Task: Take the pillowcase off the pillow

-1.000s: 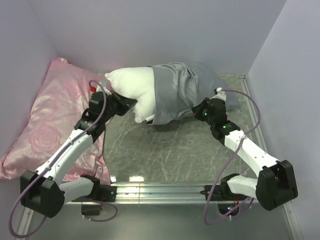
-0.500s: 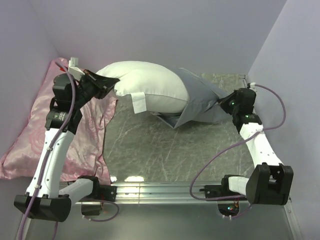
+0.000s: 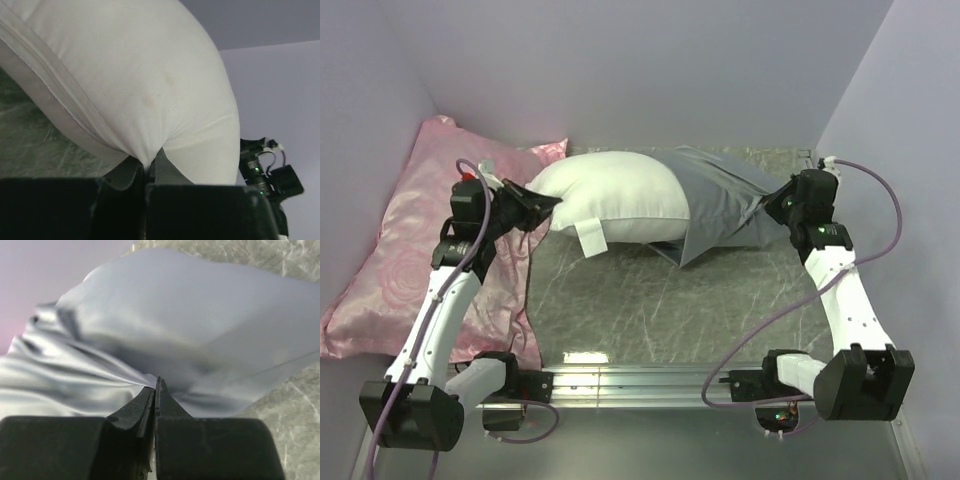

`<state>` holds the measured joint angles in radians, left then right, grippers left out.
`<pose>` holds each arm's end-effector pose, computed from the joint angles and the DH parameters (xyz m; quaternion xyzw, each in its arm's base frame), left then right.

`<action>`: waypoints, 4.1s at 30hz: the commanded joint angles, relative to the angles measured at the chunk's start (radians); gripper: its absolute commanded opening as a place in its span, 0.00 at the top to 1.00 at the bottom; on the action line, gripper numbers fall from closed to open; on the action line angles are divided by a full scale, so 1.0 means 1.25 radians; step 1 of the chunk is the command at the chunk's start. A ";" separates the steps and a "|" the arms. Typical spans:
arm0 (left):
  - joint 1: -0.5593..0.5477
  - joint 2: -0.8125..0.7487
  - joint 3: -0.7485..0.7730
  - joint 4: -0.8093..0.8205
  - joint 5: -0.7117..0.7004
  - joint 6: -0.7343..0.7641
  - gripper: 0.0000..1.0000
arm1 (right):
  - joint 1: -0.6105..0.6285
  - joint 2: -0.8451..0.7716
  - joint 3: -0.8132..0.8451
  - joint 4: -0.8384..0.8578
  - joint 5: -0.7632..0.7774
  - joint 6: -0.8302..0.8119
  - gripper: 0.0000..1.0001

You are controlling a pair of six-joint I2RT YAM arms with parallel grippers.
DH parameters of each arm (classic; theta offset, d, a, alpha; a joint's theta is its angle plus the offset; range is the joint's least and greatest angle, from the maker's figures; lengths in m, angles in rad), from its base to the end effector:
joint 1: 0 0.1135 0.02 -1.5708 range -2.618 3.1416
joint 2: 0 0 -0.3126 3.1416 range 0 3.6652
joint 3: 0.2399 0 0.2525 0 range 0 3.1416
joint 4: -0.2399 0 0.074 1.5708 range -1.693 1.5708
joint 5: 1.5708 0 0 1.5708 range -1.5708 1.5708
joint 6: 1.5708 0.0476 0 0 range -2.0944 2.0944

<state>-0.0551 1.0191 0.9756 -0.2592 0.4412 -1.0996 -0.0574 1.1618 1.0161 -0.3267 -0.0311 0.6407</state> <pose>0.2141 -0.0322 0.3941 -0.2798 0.7460 -0.4632 0.3881 0.2550 -0.0132 0.3687 0.2841 0.8042 0.1628 0.4961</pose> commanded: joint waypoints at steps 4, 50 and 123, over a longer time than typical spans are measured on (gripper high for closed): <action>-0.045 0.078 -0.033 0.119 -0.069 0.100 0.99 | 0.156 -0.087 0.063 0.012 0.172 -0.060 1.00; -0.409 0.461 -0.139 0.230 -0.232 0.205 1.00 | 0.409 0.507 0.576 -0.224 0.063 -0.425 0.30; -0.090 0.501 0.323 -0.022 -0.298 0.308 1.00 | -0.213 0.024 -0.322 0.453 -0.499 0.195 0.33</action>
<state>-0.1692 1.6268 1.3350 -0.3126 0.0643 -0.7040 -0.2981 1.2449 0.6292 0.0631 -0.5205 0.7597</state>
